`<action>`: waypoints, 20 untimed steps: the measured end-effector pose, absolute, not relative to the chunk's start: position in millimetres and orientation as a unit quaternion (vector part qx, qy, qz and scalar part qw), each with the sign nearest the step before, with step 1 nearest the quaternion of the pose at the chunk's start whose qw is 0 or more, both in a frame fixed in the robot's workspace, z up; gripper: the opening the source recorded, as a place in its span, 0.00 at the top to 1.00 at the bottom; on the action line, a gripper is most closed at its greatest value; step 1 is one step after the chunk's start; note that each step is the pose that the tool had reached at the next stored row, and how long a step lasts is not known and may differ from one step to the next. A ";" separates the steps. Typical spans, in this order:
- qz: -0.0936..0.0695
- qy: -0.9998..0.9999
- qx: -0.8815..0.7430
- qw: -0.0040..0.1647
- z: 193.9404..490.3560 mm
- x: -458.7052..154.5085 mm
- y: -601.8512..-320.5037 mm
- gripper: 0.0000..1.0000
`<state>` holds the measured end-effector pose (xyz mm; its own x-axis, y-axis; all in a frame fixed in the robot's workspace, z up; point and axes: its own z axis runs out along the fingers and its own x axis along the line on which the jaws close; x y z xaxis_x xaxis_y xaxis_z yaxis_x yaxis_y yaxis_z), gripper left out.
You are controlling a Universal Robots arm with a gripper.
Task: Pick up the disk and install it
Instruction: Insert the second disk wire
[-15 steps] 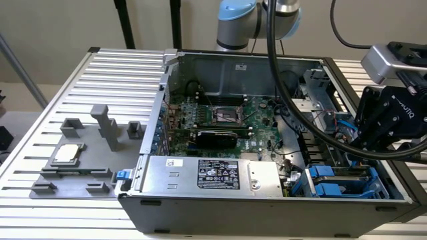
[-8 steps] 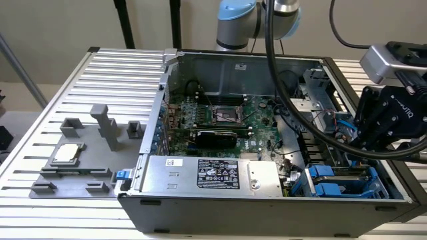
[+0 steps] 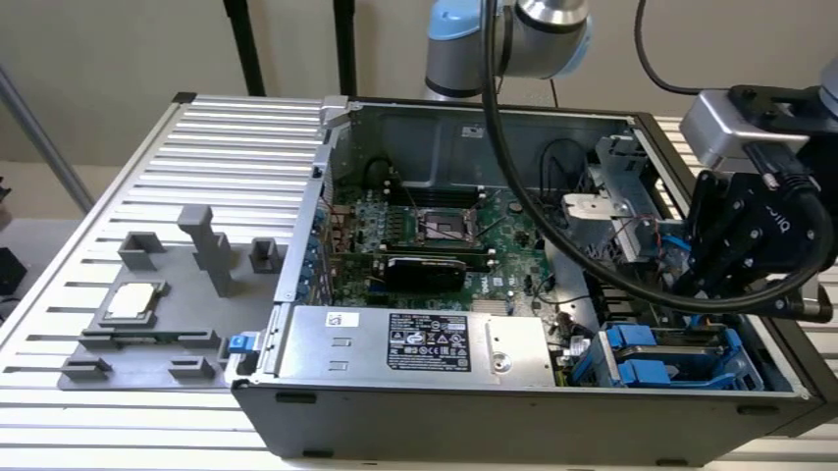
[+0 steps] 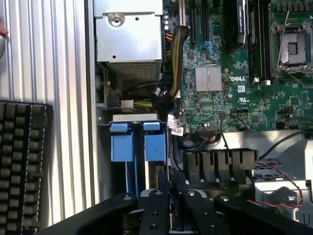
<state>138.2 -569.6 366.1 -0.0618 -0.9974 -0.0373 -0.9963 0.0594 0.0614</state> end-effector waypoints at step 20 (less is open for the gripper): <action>-0.011 -0.727 0.686 -0.019 356.6 126.0 -571.6 1.00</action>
